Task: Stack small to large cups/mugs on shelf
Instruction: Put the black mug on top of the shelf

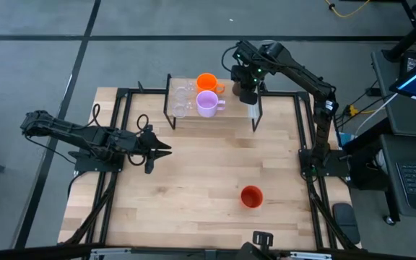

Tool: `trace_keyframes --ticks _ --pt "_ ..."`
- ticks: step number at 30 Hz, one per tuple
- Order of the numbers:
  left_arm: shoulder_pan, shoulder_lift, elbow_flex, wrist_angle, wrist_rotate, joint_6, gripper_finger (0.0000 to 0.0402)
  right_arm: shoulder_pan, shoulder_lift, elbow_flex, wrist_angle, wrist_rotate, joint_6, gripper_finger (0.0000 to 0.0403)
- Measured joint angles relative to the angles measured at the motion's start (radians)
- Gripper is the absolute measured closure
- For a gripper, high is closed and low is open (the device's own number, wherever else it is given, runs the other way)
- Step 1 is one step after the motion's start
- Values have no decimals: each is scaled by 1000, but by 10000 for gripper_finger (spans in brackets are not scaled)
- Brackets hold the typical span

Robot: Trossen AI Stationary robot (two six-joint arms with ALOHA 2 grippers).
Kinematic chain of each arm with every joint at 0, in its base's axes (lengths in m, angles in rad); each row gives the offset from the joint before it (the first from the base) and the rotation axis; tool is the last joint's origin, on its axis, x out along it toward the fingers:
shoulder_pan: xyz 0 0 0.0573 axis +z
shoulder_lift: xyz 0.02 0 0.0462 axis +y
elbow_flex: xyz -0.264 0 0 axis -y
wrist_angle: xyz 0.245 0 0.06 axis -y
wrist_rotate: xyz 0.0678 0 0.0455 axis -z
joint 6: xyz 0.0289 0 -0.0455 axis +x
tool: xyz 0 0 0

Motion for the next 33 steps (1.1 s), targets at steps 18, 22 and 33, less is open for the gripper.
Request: trace_keyframes --ticks 18,22,33 --pt "0 0 0 0 0 0 312 0 0 0 8 1 -22 333" --pt "0 0 0 0 0 0 312 0 0 0 13 2 -22 303" --pt "0 0 0 0 1 0 312 12 0 79 -12 4 -21 219"
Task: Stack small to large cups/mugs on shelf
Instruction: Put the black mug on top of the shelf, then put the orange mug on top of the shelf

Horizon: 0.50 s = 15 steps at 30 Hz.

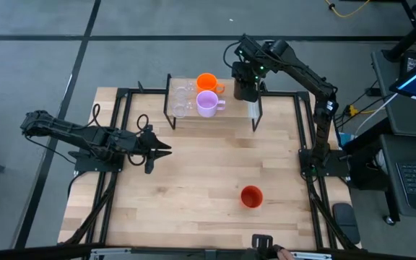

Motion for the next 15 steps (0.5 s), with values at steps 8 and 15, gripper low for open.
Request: trace_keyframes --ticks 8,15 --pt "0 0 0 0 3 0 312 37 -8 126 -21 1 2 156" --pt "0 0 0 0 3 0 312 71 -83 124 -85 156 114 151"
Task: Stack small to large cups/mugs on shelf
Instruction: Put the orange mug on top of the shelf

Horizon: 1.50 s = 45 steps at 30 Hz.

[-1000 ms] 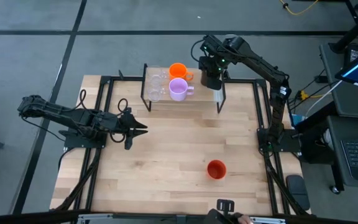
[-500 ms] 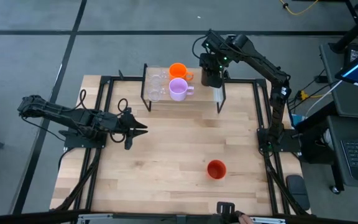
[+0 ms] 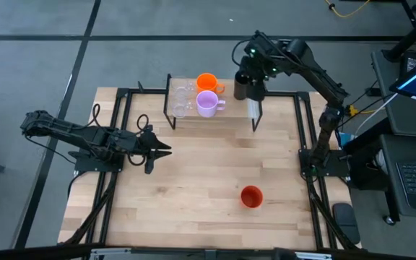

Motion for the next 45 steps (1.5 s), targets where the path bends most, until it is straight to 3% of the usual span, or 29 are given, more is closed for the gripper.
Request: trace_keyframes --ticks 5,11,14,19,28,35,45 --pt "0 0 0 0 0 0 312 10 -50 -4 -13 -74 147 151" --pt "0 0 0 0 0 -1 312 19 -80 -5 -12 -331 202 151" --pt "0 0 0 0 0 0 312 58 -106 -29 -10 -402 200 151" --pt "0 0 0 -4 0 0 312 178 -202 -175 -10 -395 206 150" --pt "0 0 0 -10 0 1 312 419 -410 -563 16 -283 404 150" --pt "0 0 0 -11 -1 0 312 631 -495 -835 207 -211 570 150" --pt "0 0 0 -10 -1 0 312 892 -495 -1052 495 -210 631 150"
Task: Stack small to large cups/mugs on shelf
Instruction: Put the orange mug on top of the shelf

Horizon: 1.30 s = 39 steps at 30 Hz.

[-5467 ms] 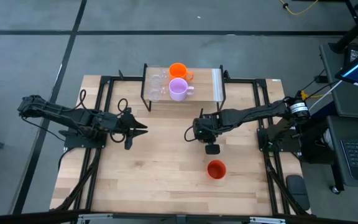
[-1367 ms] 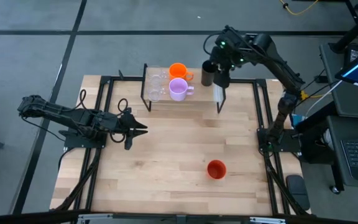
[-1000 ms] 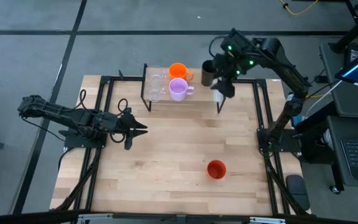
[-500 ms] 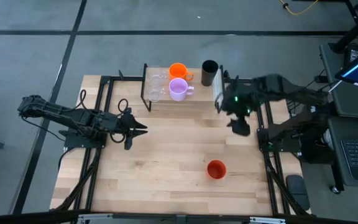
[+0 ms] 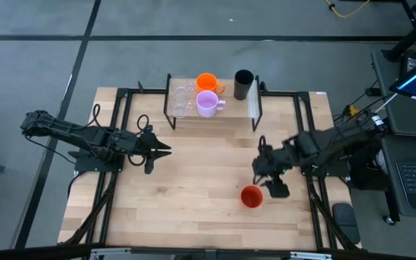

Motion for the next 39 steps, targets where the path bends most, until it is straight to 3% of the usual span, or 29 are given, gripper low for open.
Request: trace_keyframes --ticks 8,15,23,39 --pt "0 0 0 0 0 0 312 152 7 -103 167 -26 18 150" --pt "0 0 0 4 0 0 312 213 19 -155 310 -10 71 157" --pt "0 0 0 5 -1 -1 312 237 95 -160 316 10 72 179" --pt "0 0 0 4 -1 -3 312 243 200 -159 295 27 89 181"
